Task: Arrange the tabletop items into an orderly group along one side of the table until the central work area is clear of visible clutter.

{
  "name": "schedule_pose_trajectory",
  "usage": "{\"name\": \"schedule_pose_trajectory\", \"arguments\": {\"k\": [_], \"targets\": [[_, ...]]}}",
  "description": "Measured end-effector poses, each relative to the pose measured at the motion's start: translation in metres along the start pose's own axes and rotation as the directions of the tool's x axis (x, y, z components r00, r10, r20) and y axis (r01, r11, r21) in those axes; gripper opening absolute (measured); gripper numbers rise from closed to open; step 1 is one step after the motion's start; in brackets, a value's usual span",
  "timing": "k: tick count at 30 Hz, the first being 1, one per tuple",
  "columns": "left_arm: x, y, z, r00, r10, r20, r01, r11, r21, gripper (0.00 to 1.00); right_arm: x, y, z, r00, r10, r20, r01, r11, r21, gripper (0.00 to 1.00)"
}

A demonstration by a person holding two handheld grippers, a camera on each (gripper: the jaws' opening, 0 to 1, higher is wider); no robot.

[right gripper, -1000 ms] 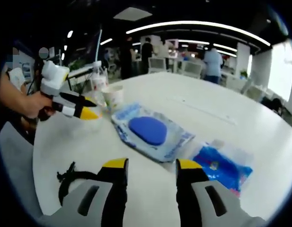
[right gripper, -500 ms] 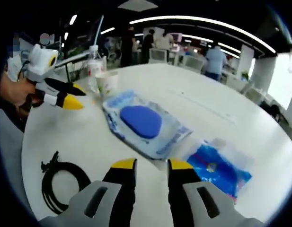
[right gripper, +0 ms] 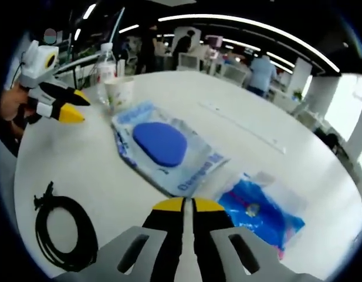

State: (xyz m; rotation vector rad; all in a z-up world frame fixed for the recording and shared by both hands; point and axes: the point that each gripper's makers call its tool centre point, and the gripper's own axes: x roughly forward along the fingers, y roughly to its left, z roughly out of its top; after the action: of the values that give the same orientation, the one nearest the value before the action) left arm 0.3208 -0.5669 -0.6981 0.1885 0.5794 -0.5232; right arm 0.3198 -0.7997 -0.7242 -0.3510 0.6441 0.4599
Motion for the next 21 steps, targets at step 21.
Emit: {"name": "schedule_pose_trajectory", "arguments": {"k": [21], "targets": [[0.0,-0.003,0.003,1.0,-0.01,0.001,0.01,1.0,0.004,0.33,-0.008,-0.001,0.014,0.998,-0.007,0.062,0.004,0.999,0.036,0.16]]}}
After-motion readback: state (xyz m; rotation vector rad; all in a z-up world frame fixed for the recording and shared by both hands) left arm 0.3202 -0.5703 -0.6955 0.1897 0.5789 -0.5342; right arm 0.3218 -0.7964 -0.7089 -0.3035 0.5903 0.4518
